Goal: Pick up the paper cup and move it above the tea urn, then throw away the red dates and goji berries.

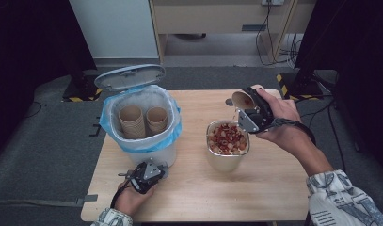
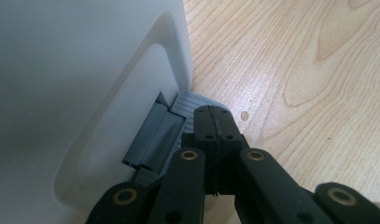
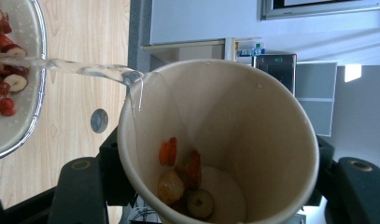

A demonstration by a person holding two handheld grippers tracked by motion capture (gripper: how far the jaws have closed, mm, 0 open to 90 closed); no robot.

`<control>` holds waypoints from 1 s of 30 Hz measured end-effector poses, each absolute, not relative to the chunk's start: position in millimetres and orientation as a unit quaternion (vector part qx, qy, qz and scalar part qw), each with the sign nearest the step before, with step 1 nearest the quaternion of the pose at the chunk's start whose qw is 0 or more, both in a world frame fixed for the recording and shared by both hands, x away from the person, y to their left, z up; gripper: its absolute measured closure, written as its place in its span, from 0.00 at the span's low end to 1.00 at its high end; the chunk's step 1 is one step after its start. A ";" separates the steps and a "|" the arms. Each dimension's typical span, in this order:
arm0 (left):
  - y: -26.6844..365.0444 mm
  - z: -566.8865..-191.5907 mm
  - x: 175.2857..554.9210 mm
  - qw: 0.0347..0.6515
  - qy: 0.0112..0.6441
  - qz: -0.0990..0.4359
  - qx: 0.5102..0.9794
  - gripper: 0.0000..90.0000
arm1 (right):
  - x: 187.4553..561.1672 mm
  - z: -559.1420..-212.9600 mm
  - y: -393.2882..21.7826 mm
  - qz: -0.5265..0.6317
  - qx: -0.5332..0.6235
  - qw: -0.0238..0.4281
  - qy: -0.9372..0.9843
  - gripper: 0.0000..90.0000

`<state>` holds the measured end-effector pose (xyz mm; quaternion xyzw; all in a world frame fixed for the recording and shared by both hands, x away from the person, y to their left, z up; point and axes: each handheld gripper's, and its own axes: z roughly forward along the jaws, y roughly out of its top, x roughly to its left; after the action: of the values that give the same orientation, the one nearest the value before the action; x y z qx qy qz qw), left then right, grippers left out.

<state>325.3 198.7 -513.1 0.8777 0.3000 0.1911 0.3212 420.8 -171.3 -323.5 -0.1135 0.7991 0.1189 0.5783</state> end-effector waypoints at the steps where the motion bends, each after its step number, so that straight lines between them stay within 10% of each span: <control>1: 198.6 -513.1 325.2 0.321 0.300 0.191 0.878 1.00 | 420.7 -323.4 -171.2 0.118 -0.115 0.579 0.799 0.37; 30: 198.9 -513.1 325.6 0.321 0.299 0.193 0.878 1.00 | 415.0 -322.5 -162.6 0.093 -0.150 0.589 0.788 0.37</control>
<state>325.6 198.9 -513.1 0.8775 0.2991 0.1928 0.3214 415.0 -162.6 -322.5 -0.1499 0.7884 0.0925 0.5894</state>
